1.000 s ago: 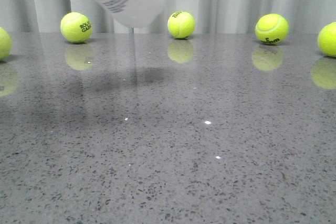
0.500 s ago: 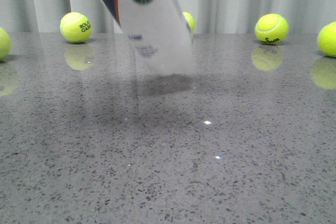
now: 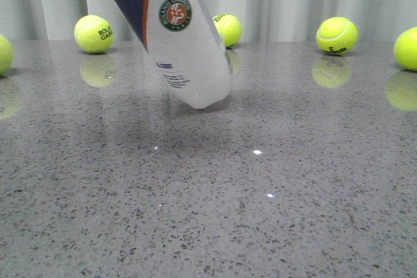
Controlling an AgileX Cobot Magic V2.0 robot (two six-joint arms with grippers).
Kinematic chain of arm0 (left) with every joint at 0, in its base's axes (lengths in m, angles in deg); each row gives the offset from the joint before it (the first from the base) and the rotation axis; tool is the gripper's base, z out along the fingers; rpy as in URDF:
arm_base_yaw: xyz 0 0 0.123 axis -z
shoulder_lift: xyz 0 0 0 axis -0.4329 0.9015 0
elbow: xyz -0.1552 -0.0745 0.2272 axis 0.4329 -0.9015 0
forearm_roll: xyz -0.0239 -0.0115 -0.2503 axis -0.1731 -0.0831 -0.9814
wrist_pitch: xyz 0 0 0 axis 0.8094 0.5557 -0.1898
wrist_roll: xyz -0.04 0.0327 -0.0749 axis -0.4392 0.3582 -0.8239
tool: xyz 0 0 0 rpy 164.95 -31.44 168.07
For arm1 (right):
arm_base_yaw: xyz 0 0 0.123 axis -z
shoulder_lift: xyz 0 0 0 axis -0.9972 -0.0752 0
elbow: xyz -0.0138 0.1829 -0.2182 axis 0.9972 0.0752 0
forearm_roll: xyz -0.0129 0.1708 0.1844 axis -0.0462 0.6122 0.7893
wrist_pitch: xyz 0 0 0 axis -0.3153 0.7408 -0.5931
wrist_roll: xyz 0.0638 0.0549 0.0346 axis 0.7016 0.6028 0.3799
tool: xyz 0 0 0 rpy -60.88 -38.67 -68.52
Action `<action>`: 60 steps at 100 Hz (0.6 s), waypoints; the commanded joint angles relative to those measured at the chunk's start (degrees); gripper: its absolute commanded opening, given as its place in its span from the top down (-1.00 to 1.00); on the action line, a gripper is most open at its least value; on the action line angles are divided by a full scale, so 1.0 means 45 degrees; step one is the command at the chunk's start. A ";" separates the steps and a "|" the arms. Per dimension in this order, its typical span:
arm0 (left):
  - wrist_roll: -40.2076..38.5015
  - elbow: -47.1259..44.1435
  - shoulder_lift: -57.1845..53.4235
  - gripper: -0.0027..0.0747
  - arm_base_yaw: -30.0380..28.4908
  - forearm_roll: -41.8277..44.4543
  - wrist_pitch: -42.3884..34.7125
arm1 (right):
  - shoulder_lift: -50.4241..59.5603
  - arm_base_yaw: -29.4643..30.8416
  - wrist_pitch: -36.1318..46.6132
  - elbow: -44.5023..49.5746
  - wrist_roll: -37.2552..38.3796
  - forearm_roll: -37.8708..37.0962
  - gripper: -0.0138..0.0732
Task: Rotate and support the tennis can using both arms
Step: 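Lift the blue end with the left gripper, tilting the can upright, then lower the can onto its white end and release with the left gripper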
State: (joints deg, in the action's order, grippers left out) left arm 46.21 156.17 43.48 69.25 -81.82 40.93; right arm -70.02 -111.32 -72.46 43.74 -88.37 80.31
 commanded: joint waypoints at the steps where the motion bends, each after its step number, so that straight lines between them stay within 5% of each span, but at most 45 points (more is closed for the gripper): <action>1: 0.0022 0.0394 -0.0402 0.75 -0.0419 -0.0650 0.0167 | -0.0111 0.0087 0.0905 -0.0312 -0.0083 -0.0094 0.82; 26: 0.0384 0.0444 -0.0334 -0.12 -0.1364 -0.1874 -0.2007 | -0.0111 0.0087 0.0905 -0.0312 -0.0083 -0.0094 0.82; 60: 0.0384 0.2450 0.1357 -0.16 -0.2644 -0.1795 -0.2802 | -0.0111 0.0087 0.0905 -0.0312 -0.0083 -0.0094 0.82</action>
State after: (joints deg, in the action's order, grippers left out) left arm 47.86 162.83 49.99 58.42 -88.94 32.49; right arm -70.02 -111.32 -72.46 43.74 -88.37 80.31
